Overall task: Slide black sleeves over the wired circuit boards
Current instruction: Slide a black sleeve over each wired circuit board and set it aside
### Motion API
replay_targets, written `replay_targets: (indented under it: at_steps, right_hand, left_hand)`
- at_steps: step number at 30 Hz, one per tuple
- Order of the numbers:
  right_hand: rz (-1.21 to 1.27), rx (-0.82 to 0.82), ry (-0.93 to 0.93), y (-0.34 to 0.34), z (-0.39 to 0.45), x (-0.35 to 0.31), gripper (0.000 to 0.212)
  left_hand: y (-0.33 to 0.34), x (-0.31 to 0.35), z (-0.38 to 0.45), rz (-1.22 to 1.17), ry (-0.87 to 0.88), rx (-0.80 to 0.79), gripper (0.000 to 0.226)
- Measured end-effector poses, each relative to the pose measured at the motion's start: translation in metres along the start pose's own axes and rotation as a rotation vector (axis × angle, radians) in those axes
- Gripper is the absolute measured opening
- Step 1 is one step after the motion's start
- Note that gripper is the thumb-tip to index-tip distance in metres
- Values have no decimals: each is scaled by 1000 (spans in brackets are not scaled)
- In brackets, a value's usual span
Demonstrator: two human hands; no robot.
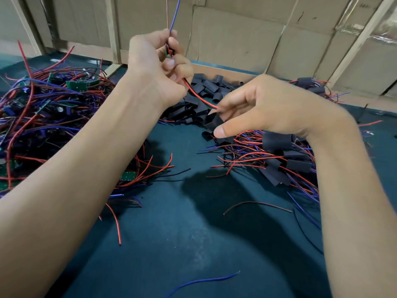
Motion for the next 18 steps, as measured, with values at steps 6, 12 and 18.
replay_targets:
  at_steps: [6, 12, 18]
  right_hand:
    - [91, 10, -59, -6, -8, -4, 38]
    - [110, 44, -48, -11, -10, -2, 48]
    - [111, 73, -66, -7, -2, -8, 42]
  left_hand:
    - [5, 2, -8, 53, 60, -52, 8]
    - [9, -3, -14, 108, 92, -97, 8]
    - [15, -13, -18, 183, 153, -102, 12]
Point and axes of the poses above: each hand's wrist, its own z-axis towards the middle knuckle, its own y-axis out of the palm, x = y × z, the point moved 4 cm from there along z, towards the middle knuckle, and after that the axes turned 6 degrees about -z, right-handed, at the moved point
